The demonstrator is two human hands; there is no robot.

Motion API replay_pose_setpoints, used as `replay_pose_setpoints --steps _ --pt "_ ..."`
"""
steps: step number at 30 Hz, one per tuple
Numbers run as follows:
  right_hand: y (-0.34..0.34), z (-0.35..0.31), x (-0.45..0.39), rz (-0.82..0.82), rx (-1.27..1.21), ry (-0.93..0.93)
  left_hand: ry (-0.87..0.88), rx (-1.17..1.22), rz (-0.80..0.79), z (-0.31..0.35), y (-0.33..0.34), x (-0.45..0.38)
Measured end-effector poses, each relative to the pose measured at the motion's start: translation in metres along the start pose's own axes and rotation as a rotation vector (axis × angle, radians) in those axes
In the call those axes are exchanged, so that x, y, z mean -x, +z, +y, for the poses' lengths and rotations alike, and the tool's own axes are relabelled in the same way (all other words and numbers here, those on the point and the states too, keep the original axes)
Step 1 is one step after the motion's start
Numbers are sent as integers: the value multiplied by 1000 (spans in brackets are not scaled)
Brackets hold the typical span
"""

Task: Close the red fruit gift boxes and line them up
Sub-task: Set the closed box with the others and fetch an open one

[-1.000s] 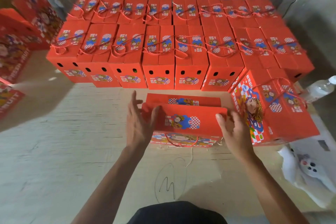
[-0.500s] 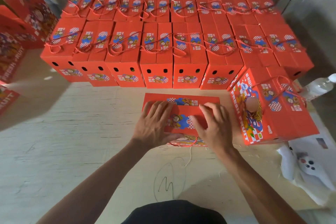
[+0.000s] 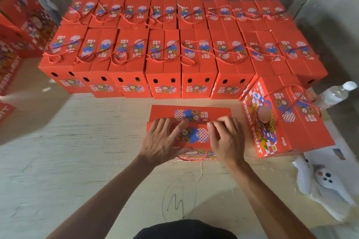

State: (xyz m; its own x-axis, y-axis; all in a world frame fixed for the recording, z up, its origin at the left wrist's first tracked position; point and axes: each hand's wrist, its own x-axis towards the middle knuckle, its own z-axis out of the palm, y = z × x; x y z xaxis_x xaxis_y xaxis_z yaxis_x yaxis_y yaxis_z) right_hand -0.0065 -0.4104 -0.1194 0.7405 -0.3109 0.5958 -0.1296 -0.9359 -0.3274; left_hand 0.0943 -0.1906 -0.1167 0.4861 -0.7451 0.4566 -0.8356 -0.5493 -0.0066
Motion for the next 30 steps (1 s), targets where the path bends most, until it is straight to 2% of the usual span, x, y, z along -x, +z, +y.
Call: replay_pose_setpoints --steps 11,25,30 --pt "-1 -2 -3 -17 -42 6 45 121 131 1 5 3" --pt "-6 -4 -1 -20 -45 -7 134 137 133 1 3 1" --pt "-8 -4 -3 -40 -42 -35 -3 197 97 10 -6 3"
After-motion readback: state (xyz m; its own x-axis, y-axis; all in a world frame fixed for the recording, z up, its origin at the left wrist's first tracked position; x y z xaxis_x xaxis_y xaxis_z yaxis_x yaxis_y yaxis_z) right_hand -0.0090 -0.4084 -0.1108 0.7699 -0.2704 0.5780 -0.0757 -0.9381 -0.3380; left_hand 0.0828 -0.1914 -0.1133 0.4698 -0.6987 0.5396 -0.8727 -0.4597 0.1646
